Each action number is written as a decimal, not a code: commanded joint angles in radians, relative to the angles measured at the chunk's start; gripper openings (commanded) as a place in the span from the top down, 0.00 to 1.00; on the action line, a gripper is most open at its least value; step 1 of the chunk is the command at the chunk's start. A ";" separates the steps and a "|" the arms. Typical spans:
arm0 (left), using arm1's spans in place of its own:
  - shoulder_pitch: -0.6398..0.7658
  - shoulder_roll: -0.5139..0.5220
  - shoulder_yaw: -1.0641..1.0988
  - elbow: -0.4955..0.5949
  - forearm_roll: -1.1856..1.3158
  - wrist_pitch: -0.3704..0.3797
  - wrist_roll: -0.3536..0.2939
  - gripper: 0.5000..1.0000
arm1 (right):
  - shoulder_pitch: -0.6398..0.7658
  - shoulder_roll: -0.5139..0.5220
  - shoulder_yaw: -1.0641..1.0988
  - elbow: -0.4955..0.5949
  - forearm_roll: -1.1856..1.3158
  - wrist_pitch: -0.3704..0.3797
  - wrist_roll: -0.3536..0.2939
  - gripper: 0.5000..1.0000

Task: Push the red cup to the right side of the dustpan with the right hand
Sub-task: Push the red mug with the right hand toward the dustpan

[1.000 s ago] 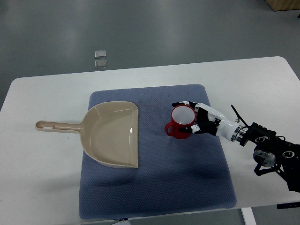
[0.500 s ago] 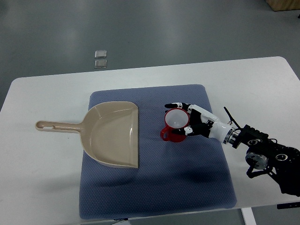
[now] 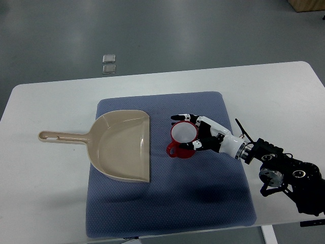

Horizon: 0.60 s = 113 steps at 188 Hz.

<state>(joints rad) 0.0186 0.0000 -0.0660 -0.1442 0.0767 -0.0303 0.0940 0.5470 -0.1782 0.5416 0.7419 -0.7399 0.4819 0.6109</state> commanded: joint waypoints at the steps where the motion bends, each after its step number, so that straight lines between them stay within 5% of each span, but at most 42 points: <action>1: 0.000 0.000 0.000 0.000 0.000 0.001 0.000 0.00 | -0.002 0.011 0.000 0.017 -0.009 -0.002 0.000 0.13; 113: 0.000 0.000 0.000 0.000 0.000 0.001 0.001 0.00 | -0.013 0.025 -0.008 0.053 -0.015 -0.023 0.000 0.13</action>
<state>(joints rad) 0.0187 0.0000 -0.0660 -0.1442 0.0767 -0.0307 0.0936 0.5344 -0.1533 0.5370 0.7901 -0.7548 0.4608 0.6109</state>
